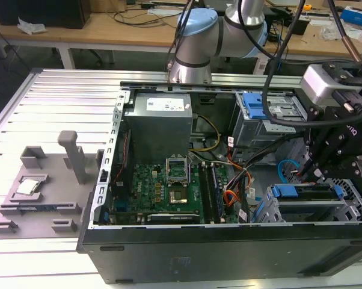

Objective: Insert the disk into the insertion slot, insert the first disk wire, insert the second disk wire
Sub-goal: 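Insert the second disk wire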

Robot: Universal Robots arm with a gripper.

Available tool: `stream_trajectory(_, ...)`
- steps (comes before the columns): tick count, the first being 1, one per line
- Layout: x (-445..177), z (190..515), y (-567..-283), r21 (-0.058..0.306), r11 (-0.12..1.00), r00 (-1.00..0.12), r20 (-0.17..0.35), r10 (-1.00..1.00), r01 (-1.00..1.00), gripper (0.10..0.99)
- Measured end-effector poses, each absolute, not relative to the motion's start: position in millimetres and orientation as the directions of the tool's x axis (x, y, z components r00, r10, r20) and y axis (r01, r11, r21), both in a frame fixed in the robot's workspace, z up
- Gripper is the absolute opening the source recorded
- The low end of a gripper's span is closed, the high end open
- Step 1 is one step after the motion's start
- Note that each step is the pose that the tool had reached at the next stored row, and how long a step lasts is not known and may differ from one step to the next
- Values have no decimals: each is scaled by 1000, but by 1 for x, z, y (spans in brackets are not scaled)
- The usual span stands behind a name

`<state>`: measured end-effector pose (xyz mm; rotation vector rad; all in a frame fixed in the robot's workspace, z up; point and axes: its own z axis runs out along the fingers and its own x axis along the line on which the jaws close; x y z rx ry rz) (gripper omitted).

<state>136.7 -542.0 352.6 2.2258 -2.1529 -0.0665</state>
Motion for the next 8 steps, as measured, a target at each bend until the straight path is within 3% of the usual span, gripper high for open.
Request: stream_trajectory(8, 145, 346, -546, 62, -27, 27, 1, -1000, -998, 165)
